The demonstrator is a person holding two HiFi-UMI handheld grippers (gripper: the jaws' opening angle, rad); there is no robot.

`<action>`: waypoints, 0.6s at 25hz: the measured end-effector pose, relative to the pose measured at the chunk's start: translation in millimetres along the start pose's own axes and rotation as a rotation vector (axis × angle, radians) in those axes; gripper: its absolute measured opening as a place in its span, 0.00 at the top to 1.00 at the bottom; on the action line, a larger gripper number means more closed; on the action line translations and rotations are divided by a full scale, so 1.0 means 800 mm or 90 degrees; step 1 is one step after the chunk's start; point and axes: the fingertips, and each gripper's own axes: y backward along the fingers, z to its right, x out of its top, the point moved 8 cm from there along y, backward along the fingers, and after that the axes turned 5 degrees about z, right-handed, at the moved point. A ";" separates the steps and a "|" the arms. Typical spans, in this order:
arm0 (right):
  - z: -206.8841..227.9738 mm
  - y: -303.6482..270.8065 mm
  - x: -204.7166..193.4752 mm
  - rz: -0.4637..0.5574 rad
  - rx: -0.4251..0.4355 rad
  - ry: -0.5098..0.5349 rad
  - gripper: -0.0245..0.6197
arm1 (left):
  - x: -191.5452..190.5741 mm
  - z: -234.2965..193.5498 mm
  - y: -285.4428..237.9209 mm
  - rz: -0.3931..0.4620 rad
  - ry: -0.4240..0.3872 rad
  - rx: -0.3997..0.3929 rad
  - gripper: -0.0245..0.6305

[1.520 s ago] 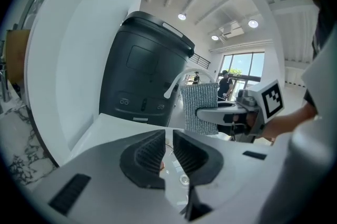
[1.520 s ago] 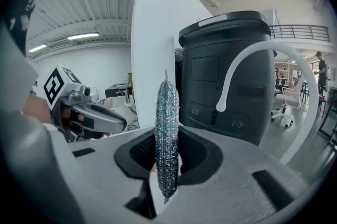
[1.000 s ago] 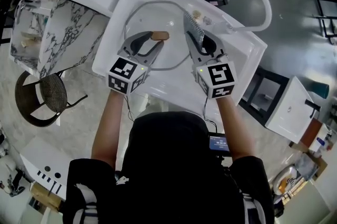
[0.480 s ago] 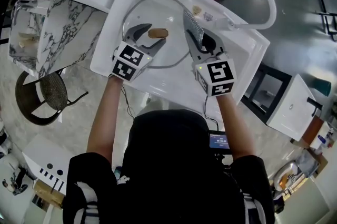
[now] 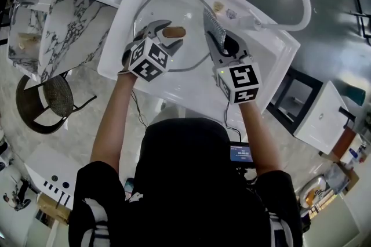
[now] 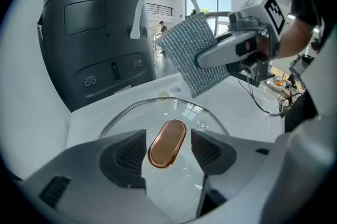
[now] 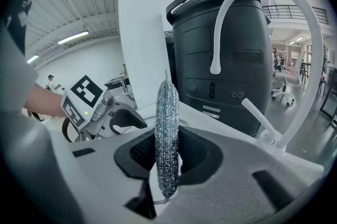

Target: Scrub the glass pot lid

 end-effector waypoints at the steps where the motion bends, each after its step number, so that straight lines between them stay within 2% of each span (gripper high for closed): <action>1: 0.000 0.000 -0.001 -0.001 0.001 -0.003 0.85 | -0.001 0.001 -0.002 -0.007 -0.009 -0.001 0.59; 4: 0.001 -0.003 -0.005 -0.007 0.003 -0.012 0.85 | -0.003 0.003 -0.006 -0.019 -0.031 0.013 0.59; 15: 0.005 -0.007 -0.019 -0.024 0.008 -0.020 0.85 | -0.004 0.003 -0.018 -0.039 -0.060 0.042 0.60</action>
